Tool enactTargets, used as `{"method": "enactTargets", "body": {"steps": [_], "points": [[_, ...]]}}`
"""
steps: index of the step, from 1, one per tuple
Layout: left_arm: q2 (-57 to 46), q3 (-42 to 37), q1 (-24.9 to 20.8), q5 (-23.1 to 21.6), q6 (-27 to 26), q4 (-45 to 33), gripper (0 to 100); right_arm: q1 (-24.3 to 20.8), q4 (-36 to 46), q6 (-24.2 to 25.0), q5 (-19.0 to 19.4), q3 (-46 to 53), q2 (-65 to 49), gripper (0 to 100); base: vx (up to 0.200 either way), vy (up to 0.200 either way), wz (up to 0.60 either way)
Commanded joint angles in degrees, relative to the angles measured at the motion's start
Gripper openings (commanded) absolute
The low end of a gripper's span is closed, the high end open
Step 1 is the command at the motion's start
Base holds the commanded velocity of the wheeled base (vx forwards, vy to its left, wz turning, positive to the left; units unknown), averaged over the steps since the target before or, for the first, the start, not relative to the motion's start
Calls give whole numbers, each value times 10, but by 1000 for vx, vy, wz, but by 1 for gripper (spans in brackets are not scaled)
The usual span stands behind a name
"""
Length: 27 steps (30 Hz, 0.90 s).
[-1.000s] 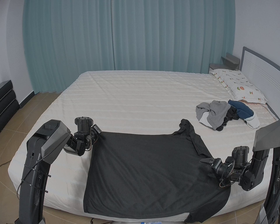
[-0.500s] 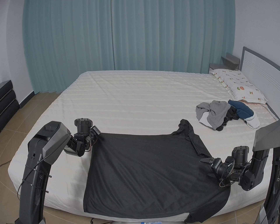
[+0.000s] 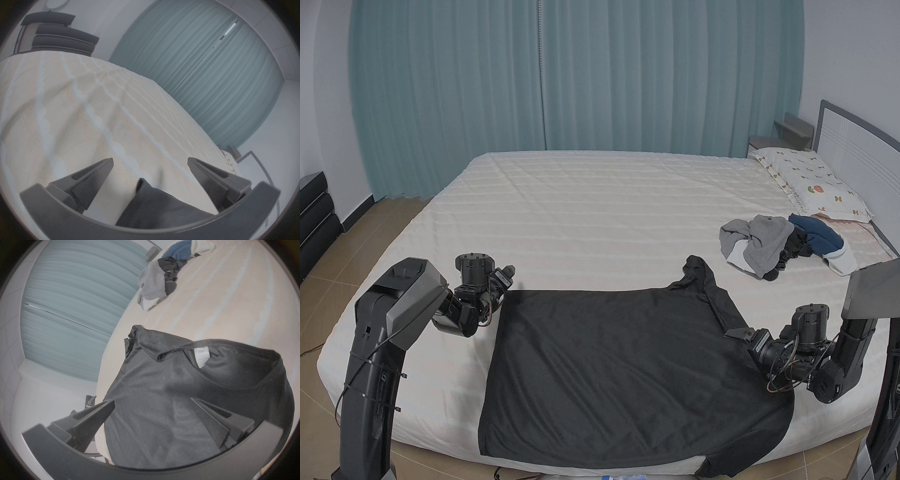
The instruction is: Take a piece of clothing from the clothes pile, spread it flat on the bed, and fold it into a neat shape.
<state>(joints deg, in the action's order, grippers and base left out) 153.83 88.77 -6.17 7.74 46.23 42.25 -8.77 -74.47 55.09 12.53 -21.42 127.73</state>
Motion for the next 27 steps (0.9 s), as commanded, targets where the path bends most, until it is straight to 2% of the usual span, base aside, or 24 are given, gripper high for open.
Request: {"method": "enactTargets", "body": {"steps": [1, 3, 4, 5, 11, 15, 19, 27], "points": [[-48, -48, 16, -19, 31, 13, 100, -39, 78, -3, -73, -82, -37, 100, 0, 0, 0], [-56, -60, 26, -37, 41, 13, 100, -45, 139, -4, -106, -130, -49, 100, 0, 0, 0], [-56, -60, 26, -37, 41, 13, 100, -45, 139, -4, -106, -130, -49, 100, 0, 0, 0], [-61, -62, 33, -46, 56, 13, 100, -49, 198, -6, -122, -172, -58, 100, 0, 0, 0], [-55, -64, 40, -46, 59, 14, 100, -75, 302, -36, -136, -274, -46, 100, 0, 0, 0], [-54, -67, 41, -46, 59, 13, 100, -107, 322, -39, -159, -320, 2, 100, 0, 0, 0], [-55, -79, 40, -46, 59, 14, 100, -124, 333, -64, -186, -371, 59, 100, 0, 0, 0], [-54, -79, 40, -46, 57, 13, 100, -121, 344, -118, -239, -465, 148, 100, 0, 0, 0]]}}
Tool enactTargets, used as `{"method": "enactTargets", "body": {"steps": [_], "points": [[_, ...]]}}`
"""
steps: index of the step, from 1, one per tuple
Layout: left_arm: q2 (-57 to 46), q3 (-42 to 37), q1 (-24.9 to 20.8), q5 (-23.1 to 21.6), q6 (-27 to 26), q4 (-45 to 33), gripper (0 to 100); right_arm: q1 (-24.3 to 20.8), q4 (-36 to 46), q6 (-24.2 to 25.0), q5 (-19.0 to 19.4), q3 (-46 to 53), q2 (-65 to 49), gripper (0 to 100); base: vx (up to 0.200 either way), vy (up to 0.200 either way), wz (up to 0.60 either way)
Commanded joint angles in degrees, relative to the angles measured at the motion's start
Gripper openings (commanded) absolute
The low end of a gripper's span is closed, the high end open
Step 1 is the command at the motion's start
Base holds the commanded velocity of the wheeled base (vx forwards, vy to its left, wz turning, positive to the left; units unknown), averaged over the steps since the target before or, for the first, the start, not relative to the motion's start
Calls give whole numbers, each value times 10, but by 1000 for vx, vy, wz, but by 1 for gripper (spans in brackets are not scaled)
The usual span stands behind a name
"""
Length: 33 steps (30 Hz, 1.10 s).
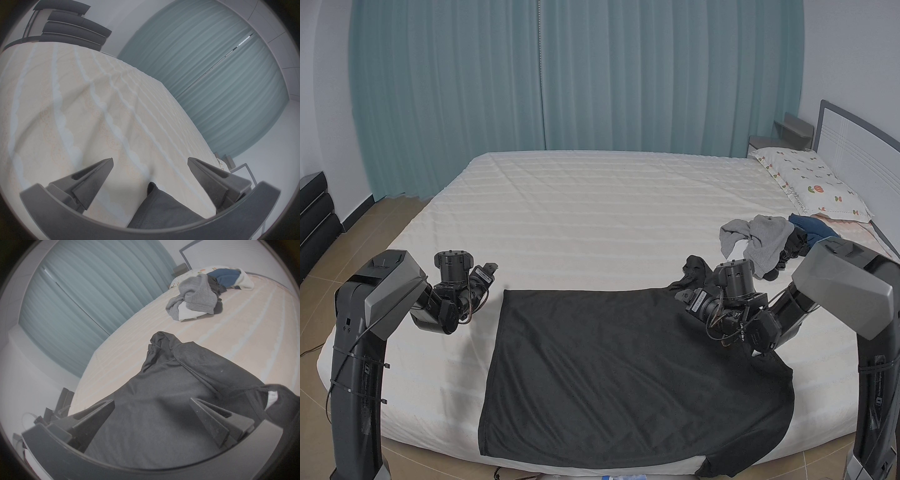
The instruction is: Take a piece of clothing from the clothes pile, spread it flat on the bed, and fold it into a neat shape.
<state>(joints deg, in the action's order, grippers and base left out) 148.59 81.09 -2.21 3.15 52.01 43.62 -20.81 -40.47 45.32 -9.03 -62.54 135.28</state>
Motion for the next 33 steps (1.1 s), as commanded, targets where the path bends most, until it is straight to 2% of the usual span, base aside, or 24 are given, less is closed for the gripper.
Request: {"method": "enactTargets", "body": {"steps": [1, 7, 8, 11, 18, 19, 24, 26, 33], "points": [[-1, -2, 0, 0, -1, 0, 100, 1, 4, -24, -27, -62, 80, 100, 0, 0, 0], [-1, -1, -1, 0, -1, 0, 100, 21, 4, -56, -47, -89, 102, 100, 0, 0, 0], [-1, 1, 0, 0, -1, 0, 100, 38, -3, -80, -72, -107, 115, 100, 0, 0, 0], [-1, 1, 0, 0, -1, 0, 100, 55, -7, -93, -90, -120, 119, 100, 0, 0, 0], [-1, 0, -1, 0, -1, 0, 100, 101, -35, -113, -93, -123, 119, 100, 0, 0, 0], [-1, 0, -1, 0, -1, 0, 100, 118, -49, -125, -93, -125, 123, 100, 0, 0, 0], [-1, 1, -1, 0, -1, 0, 100, 145, -99, -132, -83, -123, 130, 100, 0, 0, 0], [-1, 1, -2, 0, -1, 0, 100, 157, -117, -132, -55, -112, 124, 100, 0, 0, 0], [-1, 1, -2, 0, -2, -2, 100, 188, -126, -135, -5, -78, 99, 100, 0, 0, 0]]}}
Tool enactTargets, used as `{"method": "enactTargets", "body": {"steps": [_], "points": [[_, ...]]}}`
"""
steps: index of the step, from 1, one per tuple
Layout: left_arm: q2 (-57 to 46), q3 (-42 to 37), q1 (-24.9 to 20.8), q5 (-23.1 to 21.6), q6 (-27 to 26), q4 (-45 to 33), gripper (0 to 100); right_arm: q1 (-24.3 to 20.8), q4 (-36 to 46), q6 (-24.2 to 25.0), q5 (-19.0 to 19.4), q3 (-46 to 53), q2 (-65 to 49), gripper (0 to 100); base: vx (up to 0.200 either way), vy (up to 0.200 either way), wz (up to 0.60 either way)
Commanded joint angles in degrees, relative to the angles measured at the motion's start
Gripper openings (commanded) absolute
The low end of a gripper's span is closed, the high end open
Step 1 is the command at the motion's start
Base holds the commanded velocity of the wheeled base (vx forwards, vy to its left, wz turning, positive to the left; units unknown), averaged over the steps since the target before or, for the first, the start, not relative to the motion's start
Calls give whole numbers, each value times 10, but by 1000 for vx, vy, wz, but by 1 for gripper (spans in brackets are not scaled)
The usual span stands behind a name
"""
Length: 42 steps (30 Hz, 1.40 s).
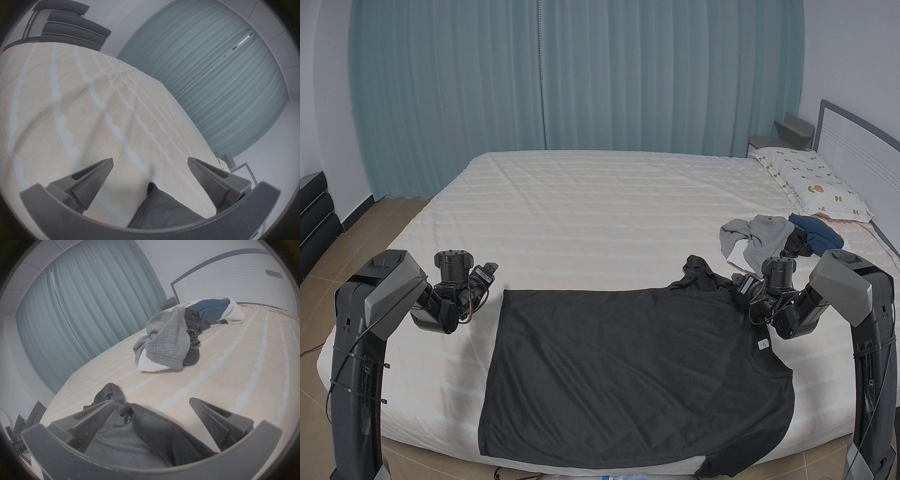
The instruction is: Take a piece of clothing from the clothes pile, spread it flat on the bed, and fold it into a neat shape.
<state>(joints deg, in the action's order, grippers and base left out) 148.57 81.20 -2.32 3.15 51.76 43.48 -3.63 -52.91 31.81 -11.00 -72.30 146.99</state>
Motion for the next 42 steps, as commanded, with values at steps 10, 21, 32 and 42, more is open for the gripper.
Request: {"method": "enactTargets", "body": {"steps": [10, 21, 32, 42], "points": [[0, 1, -1, 0, 0, -2, 100, 44, -33, -5, 120, 115, -42, 100, 0, 0, 0], [1, 1, -1, -1, -2, -3, 100, 48, -40, -5, 143, 114, -14, 100, 0, 0, 0], [1, 3, -2, -1, -3, -3, 100, 67, -44, 1, 156, 89, -14, 0, 0, 0, 0], [4, 2, -3, -3, -16, -4, 100, 79, -45, 5, 152, 74, -13, 0, 0, 0, 0]]}}
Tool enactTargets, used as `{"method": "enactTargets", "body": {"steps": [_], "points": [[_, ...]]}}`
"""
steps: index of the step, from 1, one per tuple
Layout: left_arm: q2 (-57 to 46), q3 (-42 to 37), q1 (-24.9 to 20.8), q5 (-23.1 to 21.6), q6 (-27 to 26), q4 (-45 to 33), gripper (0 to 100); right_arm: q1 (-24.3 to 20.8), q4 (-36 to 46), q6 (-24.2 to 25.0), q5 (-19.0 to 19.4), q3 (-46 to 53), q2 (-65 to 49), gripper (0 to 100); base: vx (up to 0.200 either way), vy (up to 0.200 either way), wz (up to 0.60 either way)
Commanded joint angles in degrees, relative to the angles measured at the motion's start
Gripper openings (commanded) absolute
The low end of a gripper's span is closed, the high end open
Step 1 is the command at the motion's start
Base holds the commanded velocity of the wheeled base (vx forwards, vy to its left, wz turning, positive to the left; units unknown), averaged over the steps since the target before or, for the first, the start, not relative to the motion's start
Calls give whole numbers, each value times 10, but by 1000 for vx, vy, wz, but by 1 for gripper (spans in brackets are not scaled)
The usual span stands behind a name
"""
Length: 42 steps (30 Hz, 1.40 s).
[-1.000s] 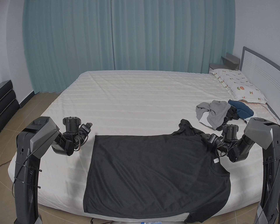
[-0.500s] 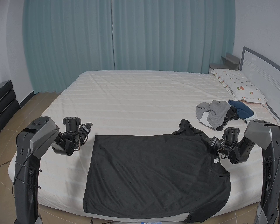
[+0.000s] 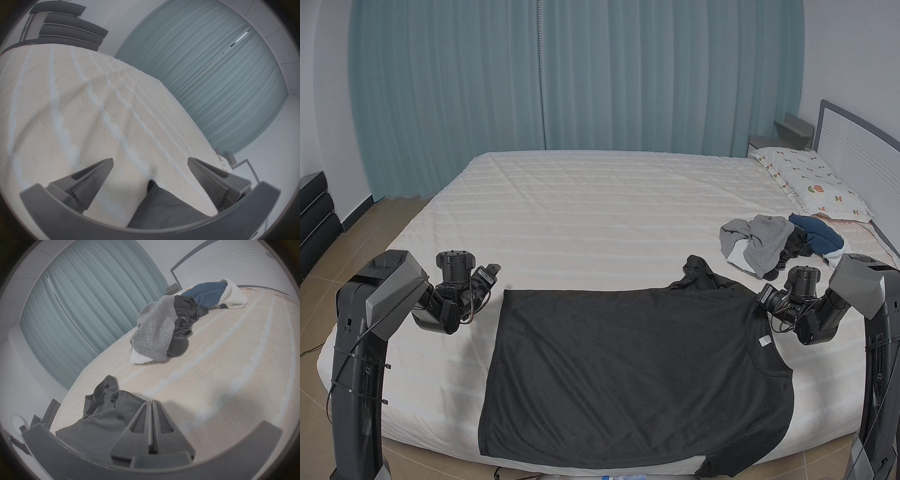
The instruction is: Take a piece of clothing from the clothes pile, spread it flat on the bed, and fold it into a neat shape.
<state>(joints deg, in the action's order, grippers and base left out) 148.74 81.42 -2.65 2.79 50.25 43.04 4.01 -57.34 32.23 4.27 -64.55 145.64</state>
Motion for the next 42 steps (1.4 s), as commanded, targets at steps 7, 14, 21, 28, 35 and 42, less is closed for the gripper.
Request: {"method": "enactTargets", "body": {"steps": [7, 14, 21, 28, 35, 42], "points": [[2, 0, -1, -10, -2, 0, 100, 5, -8, 1, -3, -11, 5, 0, 0, 0, 0], [2, -4, -7, -56, -32, -1, 100, 7, -9, 1, -7, -8, 16, 0, 0, 0, 0], [9, -3, -16, -68, -50, 0, 100, 6, -23, 1, -7, 3, 14, 0, 0, 0, 0], [9, -6, -23, -93, -50, -1, 100, 4, -23, 2, -7, 4, 11, 0, 0, 0, 0], [16, -2, -42, -95, -57, 0, 100, 4, -23, 2, -6, 5, 13, 0, 0, 0, 0], [36, 5, -43, -86, -90, 2, 0, 3, -24, 2, -6, 7, 12, 0, 0, 0, 0]]}}
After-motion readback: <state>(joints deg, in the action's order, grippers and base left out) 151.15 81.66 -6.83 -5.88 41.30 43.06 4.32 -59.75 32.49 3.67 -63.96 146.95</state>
